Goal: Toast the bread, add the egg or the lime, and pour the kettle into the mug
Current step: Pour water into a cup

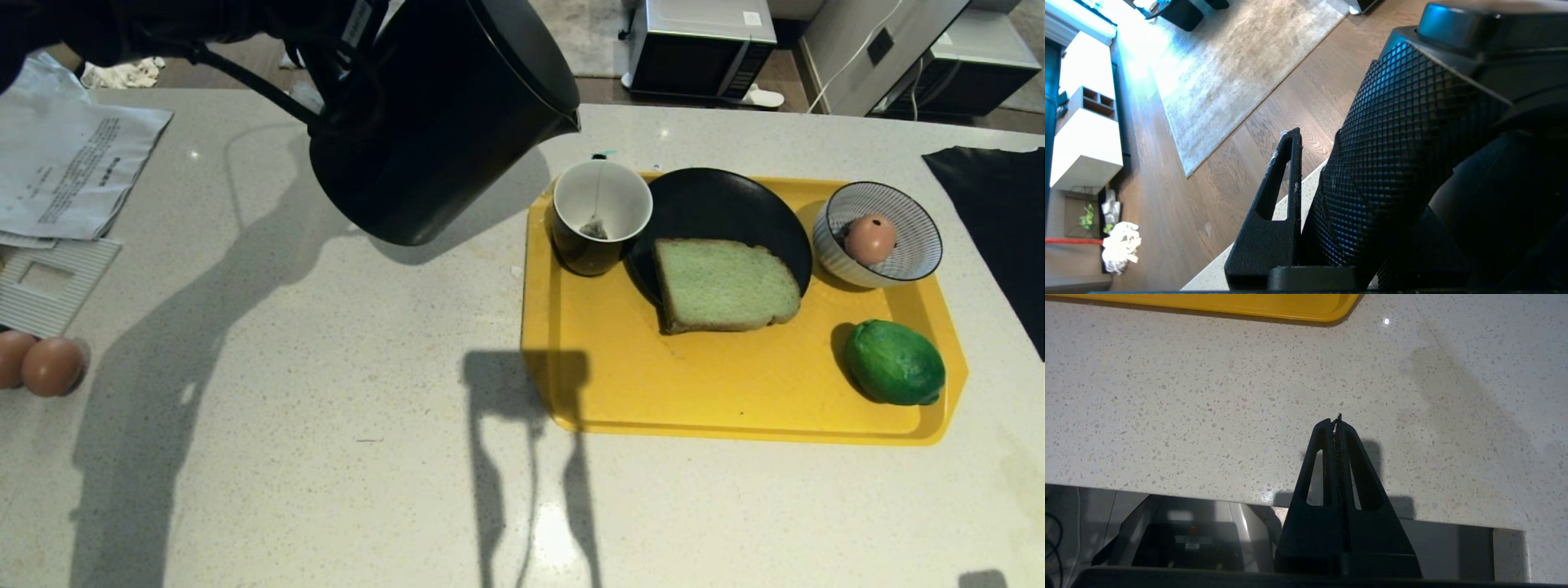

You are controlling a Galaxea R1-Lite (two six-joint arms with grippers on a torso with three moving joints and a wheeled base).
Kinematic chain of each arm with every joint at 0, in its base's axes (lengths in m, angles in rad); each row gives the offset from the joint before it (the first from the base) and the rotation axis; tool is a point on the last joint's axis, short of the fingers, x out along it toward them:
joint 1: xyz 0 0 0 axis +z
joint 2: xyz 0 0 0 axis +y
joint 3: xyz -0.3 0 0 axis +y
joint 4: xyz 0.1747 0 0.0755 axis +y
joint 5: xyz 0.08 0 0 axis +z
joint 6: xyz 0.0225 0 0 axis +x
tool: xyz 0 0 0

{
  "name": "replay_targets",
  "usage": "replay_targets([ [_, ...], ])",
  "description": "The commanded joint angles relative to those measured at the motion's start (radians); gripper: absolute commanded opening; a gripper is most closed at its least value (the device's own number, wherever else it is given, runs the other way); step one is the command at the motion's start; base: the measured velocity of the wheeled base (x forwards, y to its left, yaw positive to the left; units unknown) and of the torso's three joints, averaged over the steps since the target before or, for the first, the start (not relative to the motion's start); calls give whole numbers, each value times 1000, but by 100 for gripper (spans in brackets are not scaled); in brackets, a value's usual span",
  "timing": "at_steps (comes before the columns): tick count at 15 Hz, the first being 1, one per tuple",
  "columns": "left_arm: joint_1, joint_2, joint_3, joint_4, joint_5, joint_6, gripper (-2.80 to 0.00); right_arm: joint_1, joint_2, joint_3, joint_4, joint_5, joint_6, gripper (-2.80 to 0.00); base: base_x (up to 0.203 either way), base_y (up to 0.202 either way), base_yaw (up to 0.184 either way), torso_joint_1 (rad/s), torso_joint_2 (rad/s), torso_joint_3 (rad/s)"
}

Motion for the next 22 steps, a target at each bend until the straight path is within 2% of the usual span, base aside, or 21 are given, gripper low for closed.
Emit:
replay_targets([
  [1,1,7,0,26,2,8,-280,0,1,2,-1,0,1,-280,0,0,0,0,0,0],
  [6,16,18,-3,40,1,64,-280,0,1,2,-1,0,1,-280,0,0,0,0,0,0],
  [10,16,20,-9,44,8,141,-280,0,1,2,-1,0,1,-280,0,0,0,0,0,0],
  [15,13,36,-19,-24,20,200,-280,0,1,2,-1,0,1,-280,0,0,0,0,0,0],
  [17,13,30,-19,-44,28,206,-280,0,1,2,-1,0,1,-280,0,0,0,0,0,0],
  [20,7,18,-19,-111,76,205,-280,0,1,1,-1,0,1,-280,0,0,0,0,0,0],
  [22,4,4,-22,-114,90,203,-280,0,1,2,-1,0,1,-280,0,0,0,0,0,0],
])
